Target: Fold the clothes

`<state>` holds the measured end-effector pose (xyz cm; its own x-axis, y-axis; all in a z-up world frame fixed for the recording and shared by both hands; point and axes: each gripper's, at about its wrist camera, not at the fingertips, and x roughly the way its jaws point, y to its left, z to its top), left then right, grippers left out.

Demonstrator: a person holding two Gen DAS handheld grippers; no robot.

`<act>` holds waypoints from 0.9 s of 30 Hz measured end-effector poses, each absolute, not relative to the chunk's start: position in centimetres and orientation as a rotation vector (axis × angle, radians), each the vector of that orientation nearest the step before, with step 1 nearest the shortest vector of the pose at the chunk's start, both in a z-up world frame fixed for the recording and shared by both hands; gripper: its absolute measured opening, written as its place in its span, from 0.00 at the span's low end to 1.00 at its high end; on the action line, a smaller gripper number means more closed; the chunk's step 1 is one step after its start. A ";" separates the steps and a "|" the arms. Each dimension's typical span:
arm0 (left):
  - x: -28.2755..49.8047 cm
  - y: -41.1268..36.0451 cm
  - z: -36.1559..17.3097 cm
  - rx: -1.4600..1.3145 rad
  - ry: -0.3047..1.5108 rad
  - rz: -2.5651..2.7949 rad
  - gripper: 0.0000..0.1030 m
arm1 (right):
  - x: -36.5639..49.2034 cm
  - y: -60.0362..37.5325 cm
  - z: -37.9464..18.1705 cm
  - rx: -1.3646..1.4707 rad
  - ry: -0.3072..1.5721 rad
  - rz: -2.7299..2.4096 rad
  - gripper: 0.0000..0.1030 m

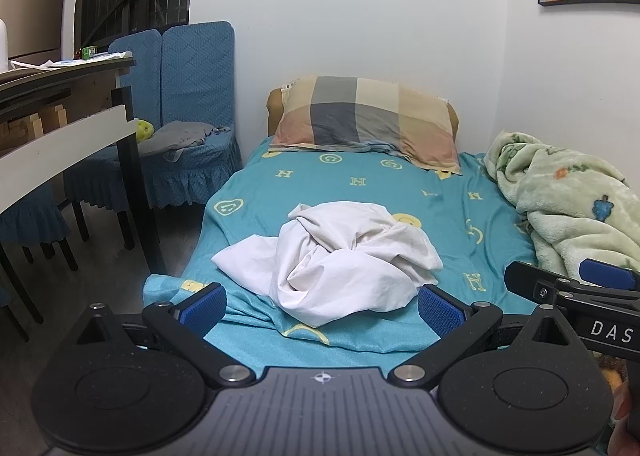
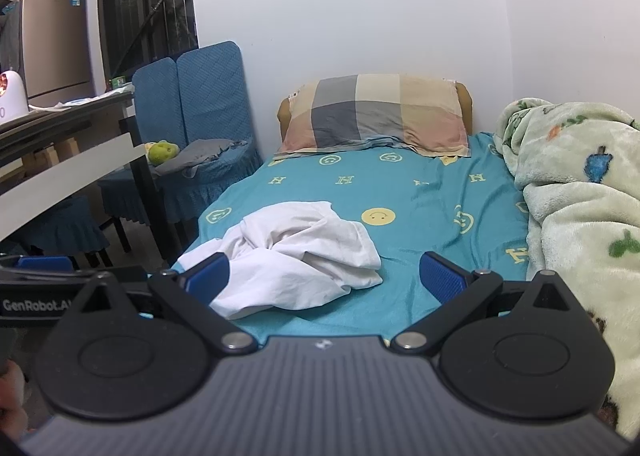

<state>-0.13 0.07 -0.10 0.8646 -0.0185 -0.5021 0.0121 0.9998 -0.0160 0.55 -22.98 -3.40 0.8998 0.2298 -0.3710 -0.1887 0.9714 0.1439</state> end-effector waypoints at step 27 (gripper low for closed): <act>0.3 0.0 -0.5 0.011 0.545 0.006 1.00 | 0.8 -23.8 -3.2 0.136 0.395 0.221 1.00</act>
<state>0.25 0.00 -0.46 0.8551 0.0084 -0.5184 -0.0024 0.9999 0.0123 0.77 -23.83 -3.17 0.8993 0.2396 -0.3658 -0.1868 0.9669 0.1739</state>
